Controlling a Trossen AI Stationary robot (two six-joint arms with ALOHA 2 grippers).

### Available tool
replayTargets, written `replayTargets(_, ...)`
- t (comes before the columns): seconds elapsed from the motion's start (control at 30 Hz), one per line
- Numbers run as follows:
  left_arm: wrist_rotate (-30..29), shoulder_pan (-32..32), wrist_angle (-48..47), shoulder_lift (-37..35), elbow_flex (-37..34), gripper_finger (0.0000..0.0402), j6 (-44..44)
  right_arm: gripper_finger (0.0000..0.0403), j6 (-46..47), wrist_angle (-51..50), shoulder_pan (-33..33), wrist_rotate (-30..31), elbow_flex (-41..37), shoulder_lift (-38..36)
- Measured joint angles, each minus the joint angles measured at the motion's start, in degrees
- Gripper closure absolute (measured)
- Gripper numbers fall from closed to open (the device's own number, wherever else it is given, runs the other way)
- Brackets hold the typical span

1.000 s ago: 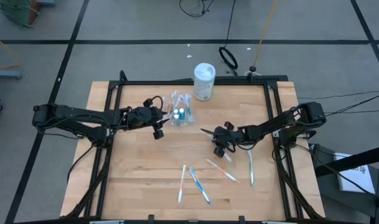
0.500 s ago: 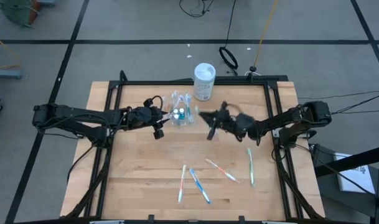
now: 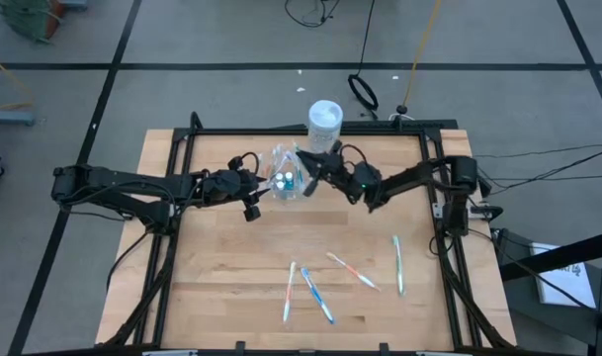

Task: Pick & Place toothbrushing station
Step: Put the green toothbrush into the transparent organizer

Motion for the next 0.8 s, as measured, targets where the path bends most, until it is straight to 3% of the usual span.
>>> replayTargets(0.23,0.00,0.00,-0.02,0.00,0.00,0.0256,0.00,0.0401,-0.91,0.23,-1.83,0.02,6.15,4.62)
replayTargets(0.53,-0.02,0.00,0.01,0.00,0.00,0.0256,0.00,0.0401,-0.03,-7.59,-1.04,0.48,5.03,6.90)
replayTargets(0.8,-0.02,0.00,0.18,0.00,0.00,0.0256,0.00,0.0401,-9.18,-7.58,1.26,9.35,2.08,6.82)
